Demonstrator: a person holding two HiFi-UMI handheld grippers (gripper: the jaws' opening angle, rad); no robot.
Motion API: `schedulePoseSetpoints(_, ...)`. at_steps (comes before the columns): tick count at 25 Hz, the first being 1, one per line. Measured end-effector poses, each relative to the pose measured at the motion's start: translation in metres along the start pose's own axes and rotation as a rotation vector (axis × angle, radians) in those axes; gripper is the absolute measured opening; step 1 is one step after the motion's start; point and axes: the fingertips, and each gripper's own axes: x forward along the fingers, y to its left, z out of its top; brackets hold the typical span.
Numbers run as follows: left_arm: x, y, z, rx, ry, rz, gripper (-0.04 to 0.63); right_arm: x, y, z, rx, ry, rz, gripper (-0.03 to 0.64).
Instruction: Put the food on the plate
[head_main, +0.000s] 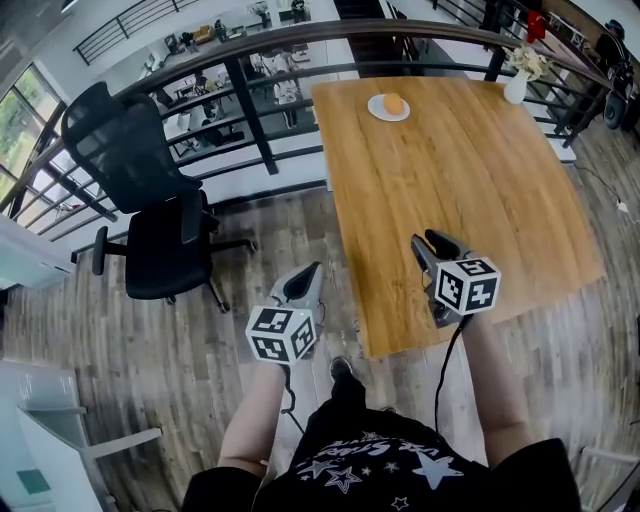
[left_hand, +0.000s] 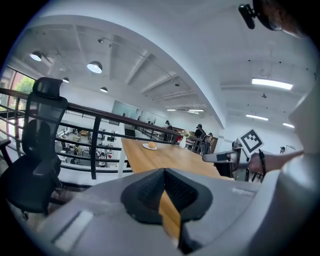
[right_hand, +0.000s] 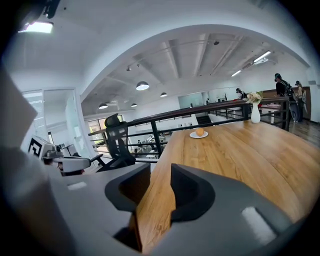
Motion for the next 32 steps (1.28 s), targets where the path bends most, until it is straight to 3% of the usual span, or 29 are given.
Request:
schedulePoseSetpoints(15, -0.057, -0.118, -0.053, 0.0, 0.019, -0.017, 0.002, -0.132, -0.02, -0.063, 0.049, -0.02, -0.069, 0.008)
schedulePoseSetpoints(19, -0.075, -0.137, -0.061, -0.002, 0.009, -0.006, 0.002, -0.157, -0.02, -0.076, 0.039, -0.003, -0.081, 0.003)
schedulePoseSetpoints(32, -0.112, -0.178, -0.081, -0.018, -0.006, 0.015, 0.002, -0.211, 0.01, -0.1, 0.004, 0.013, 0.023, 0.002)
